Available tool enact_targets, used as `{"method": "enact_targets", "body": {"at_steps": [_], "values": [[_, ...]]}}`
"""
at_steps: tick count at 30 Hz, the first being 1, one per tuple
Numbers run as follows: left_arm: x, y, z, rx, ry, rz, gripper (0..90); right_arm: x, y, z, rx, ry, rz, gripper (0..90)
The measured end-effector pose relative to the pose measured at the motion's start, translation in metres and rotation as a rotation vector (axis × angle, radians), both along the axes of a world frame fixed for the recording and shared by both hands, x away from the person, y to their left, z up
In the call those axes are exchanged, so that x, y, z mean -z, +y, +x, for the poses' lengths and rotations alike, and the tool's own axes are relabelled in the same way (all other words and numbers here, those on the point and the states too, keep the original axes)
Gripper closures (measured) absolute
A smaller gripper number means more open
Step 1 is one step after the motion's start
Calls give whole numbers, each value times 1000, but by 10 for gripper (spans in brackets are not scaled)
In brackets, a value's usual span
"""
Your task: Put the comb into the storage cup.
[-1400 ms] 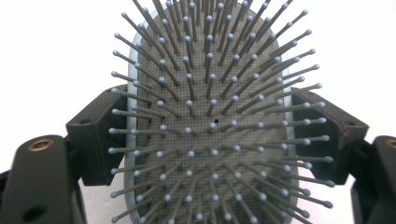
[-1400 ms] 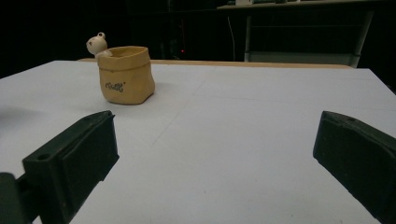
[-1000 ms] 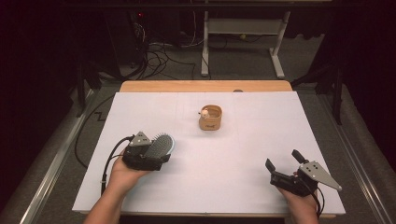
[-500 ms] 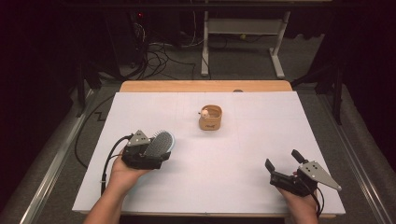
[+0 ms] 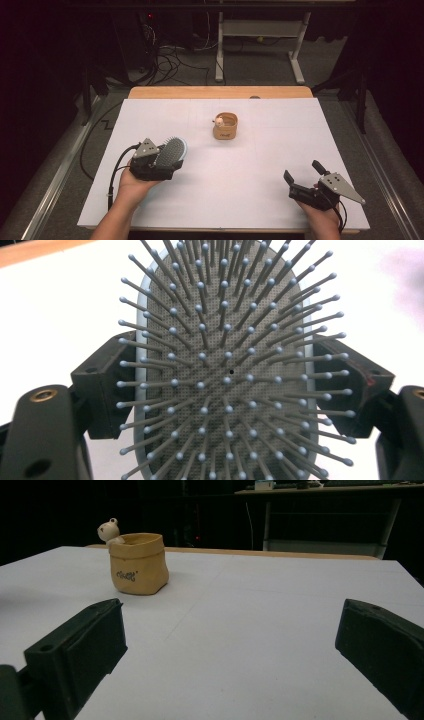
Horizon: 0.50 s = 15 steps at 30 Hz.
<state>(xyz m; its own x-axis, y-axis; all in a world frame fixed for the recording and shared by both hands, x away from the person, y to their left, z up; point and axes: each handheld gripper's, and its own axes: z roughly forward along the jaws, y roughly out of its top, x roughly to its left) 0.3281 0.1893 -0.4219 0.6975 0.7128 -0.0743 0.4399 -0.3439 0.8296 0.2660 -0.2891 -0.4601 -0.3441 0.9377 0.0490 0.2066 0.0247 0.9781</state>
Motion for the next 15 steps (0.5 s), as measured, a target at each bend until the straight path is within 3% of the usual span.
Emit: {"method": "enact_targets", "body": {"at_steps": [15], "values": [[-6,3,-6,-24,-108,-84,202,0,0,0,-4,0,-1,6]]}}
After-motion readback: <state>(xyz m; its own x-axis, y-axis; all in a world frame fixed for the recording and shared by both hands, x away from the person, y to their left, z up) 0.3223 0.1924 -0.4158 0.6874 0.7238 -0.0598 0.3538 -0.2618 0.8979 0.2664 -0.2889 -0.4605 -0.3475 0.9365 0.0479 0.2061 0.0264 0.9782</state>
